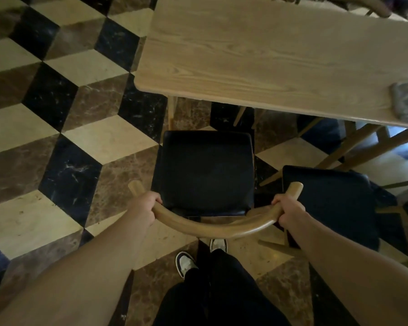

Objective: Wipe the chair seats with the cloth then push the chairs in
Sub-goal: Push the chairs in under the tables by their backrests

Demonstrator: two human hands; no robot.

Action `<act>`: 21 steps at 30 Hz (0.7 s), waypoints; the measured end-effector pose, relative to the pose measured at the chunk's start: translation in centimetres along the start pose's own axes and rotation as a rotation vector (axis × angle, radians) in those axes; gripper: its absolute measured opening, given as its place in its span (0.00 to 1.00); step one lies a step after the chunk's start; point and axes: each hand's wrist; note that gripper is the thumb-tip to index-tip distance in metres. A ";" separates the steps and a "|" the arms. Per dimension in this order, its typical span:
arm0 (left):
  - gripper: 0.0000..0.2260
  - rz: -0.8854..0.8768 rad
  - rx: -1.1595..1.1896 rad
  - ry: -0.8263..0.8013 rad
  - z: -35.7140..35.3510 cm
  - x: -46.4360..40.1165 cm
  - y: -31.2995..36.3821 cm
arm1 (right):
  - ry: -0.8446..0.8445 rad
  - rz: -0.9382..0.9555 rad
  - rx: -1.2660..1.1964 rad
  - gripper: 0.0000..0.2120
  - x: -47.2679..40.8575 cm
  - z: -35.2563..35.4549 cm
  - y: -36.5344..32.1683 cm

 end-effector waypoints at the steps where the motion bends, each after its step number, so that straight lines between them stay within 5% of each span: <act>1: 0.09 -0.006 -0.011 -0.009 -0.7 0.1 0.7 | 0.014 -0.006 -0.012 0.12 -0.3 0.2 -0.5; 21: 0.10 -0.009 -0.093 0.007 -13.6 1.1 18.1 | 0.009 -0.042 -0.179 0.23 -9.4 -5.4 -16.5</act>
Point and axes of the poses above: each hand's wrist, its own x-axis away from the middle knuckle, its own z-axis out of the back of the hand, y = z × x, and after that the axes turned 8 degrees about z, right-handed
